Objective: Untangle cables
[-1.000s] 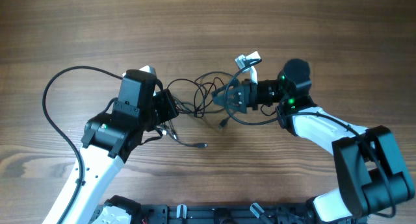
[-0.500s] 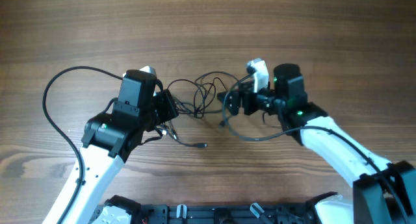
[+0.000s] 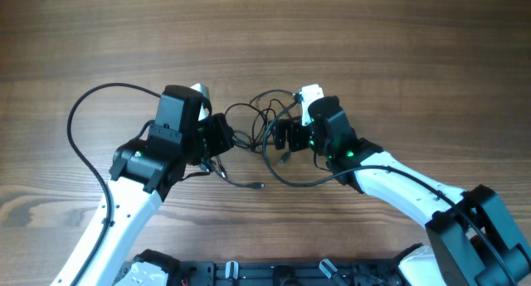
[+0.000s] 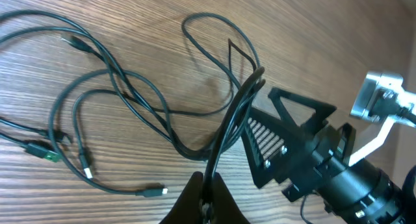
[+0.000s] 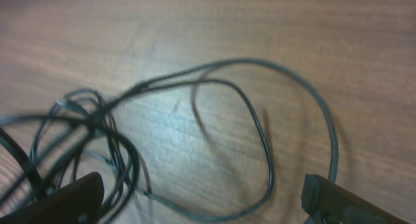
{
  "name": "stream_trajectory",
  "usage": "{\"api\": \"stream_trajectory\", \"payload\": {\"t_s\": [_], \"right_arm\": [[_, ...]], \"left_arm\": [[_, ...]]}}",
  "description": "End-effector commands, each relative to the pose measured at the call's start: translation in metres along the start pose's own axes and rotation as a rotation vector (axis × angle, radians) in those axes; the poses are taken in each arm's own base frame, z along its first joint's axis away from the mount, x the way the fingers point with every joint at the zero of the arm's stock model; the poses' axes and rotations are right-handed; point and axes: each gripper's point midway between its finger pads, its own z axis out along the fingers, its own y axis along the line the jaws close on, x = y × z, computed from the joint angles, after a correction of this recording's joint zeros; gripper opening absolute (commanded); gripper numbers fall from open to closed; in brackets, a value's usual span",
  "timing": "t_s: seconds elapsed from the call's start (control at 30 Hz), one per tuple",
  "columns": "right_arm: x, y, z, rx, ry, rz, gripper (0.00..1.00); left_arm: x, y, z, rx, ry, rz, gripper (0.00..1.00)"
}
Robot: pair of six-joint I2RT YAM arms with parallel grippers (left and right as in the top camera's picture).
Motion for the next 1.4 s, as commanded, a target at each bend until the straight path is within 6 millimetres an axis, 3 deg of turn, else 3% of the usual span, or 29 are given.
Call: {"api": "stream_trajectory", "payload": {"t_s": [0.0,0.1,0.3,0.37,0.43,0.57,0.63,0.73,0.87,1.0,1.1,1.17,1.2,1.27,1.37], "right_arm": [[-0.01,0.0,0.003,0.005,-0.046,0.082,1.0],[-0.014,0.013,0.003,-0.066,-0.052,0.128,1.0],[0.007,0.006,0.022,-0.059,0.007,0.134,1.0],[0.005,0.014,0.023,-0.106,0.005,0.13,1.0],[0.001,0.006,0.023,-0.066,-0.019,0.132,1.0],[-0.002,-0.058,0.012,0.167,-0.032,0.23,1.0],[-0.006,-0.11,-0.016,0.348,-0.034,0.31,1.0],[-0.012,-0.18,-0.075,0.582,-0.099,0.502,1.0],[0.002,-0.238,-0.121,0.727,-0.106,0.644,1.0],[0.023,-0.272,-0.146,0.821,-0.081,0.747,1.0],[0.03,-0.284,-0.156,0.845,-0.081,0.788,1.0],[0.028,-0.277,-0.148,0.774,-0.067,0.799,1.0],[0.024,-0.267,-0.139,0.695,-0.049,0.771,1.0],[0.016,-0.255,-0.129,0.595,-0.042,0.741,1.0],[0.004,-0.241,-0.119,0.474,-0.039,0.666,1.0]], "left_arm": [[0.01,-0.021,0.0,0.109,0.063,0.031,0.04],[0.012,-0.039,-0.004,0.205,0.089,0.047,0.04],[0.008,-0.087,-0.04,0.45,0.043,0.144,0.04],[0.008,-0.092,-0.054,0.48,0.014,0.163,0.04],[0.01,-0.094,-0.066,0.5,-0.01,0.177,0.04],[0.018,-0.095,-0.094,0.528,-0.063,0.246,0.04],[0.019,-0.083,-0.107,0.49,-0.117,0.251,0.04],[0.011,-0.048,-0.117,0.348,-0.214,0.183,0.04],[0.0,-0.03,-0.133,0.298,-0.308,0.137,0.04],[-0.014,-0.019,-0.142,0.272,-0.379,0.095,0.04],[-0.025,-0.009,-0.146,0.245,-0.421,0.061,0.04],[-0.03,-0.004,-0.148,0.233,-0.443,0.041,0.04],[-0.032,-0.003,-0.148,0.232,-0.445,0.026,0.11],[-0.031,-0.003,-0.146,0.241,-0.428,0.0,0.33],[-0.028,-0.008,-0.135,0.262,-0.367,-0.012,0.49]]}}
